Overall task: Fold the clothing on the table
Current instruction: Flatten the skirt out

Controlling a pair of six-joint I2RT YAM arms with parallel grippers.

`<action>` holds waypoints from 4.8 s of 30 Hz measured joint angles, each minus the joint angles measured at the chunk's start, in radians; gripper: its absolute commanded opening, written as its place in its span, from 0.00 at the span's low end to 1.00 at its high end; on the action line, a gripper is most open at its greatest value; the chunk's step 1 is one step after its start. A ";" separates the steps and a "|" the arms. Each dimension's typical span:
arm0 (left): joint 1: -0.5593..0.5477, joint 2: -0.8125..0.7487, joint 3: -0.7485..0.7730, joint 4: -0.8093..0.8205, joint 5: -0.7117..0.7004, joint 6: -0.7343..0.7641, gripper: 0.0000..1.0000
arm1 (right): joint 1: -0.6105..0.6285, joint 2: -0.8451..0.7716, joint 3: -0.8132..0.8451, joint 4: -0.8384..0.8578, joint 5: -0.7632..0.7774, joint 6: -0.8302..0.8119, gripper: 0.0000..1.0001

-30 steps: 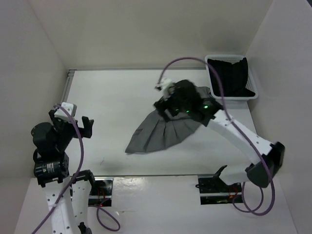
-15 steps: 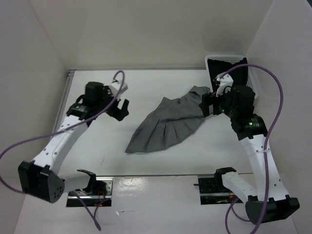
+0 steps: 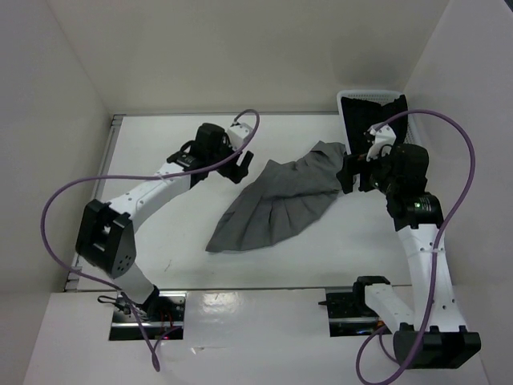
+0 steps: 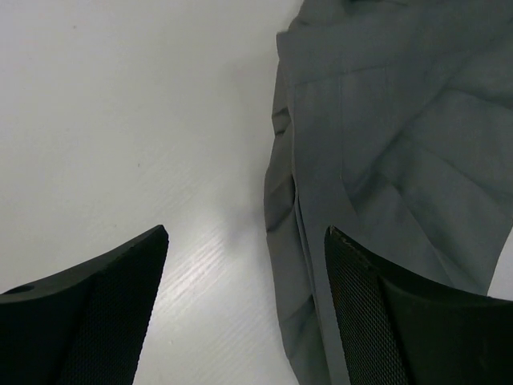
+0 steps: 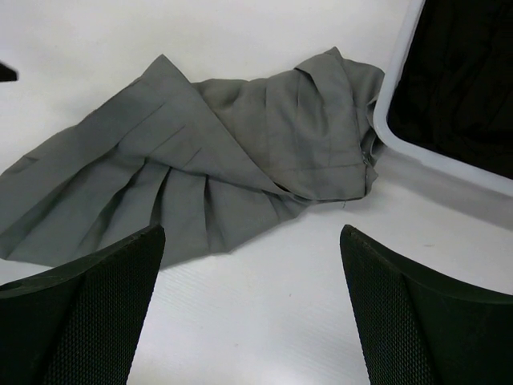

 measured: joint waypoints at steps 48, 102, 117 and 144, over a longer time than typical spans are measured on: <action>-0.061 0.577 0.473 -0.023 0.136 -0.002 0.67 | -0.095 -0.096 -0.077 0.000 -0.074 -0.004 0.94; 0.122 -0.190 0.003 -0.122 0.152 -0.024 0.00 | 0.352 0.376 -0.025 0.040 0.077 -0.061 0.85; 0.323 -0.343 -0.139 -0.116 0.216 -0.024 0.00 | 0.658 0.502 -0.102 0.277 0.460 -0.163 0.72; 0.388 -0.364 -0.182 -0.118 0.291 -0.022 0.00 | 0.893 0.757 -0.126 0.429 0.688 -0.229 0.68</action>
